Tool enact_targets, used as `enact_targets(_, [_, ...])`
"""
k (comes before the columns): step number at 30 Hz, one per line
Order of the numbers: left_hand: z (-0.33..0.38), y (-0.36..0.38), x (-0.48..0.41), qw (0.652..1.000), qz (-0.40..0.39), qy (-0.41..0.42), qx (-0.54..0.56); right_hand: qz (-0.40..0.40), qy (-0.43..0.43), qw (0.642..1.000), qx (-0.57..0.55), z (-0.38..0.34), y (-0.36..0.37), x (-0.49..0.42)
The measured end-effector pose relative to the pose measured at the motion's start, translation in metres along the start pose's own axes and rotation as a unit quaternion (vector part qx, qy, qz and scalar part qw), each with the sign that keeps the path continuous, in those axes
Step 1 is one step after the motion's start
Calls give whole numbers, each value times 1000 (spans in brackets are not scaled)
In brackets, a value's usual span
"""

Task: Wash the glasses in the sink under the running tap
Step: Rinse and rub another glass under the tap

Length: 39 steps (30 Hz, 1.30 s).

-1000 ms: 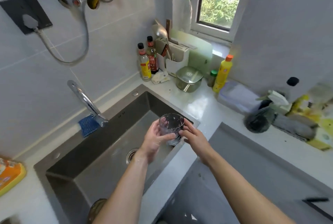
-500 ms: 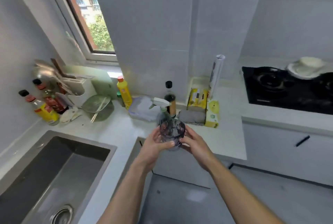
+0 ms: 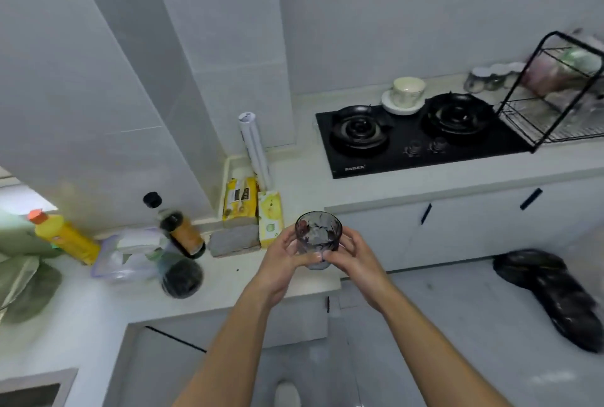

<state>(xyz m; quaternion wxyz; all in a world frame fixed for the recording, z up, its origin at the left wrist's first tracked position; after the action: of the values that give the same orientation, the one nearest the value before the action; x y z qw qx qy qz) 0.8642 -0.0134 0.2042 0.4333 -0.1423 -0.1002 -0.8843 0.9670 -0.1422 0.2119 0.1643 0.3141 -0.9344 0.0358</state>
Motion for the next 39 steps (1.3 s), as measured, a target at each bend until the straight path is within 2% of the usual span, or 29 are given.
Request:
enact_targets(10, [9, 146, -66, 985, -162, -15, -53, 161, -2, 986, -46, -19, -118, -40])
enact_targets(16, [23, 232, -99, 961, -260, -12, -91, 266, -15, 960, -86, -38, -174, -59])
enact_targets(22, [17, 306, -102, 939, -324, -33, -109, 348, -18, 930, -113, -42, -227, -59])
enact_targets(30, [-1, 416, -83, 917, -378, -50, -112, 407, -18, 906, -118, -39, -325, -58])
enact_targets(39, [-16, 588, -39, 902, -404, -39, -148, 432, -36, 896, -99, -53, -497, -53])
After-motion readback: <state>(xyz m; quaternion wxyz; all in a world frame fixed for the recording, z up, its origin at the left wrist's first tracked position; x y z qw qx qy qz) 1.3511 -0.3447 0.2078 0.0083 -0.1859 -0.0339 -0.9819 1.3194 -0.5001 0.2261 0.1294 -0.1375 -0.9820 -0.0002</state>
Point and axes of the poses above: each hand's wrist, its own x-axis away from the middle knuckle, its own y-axis out of the palm, z = x × y, the point moved 6 cm from there along -x, towards the middle knuckle, and after that the axes turned 14 degrees about z, right-handed, at the moved point
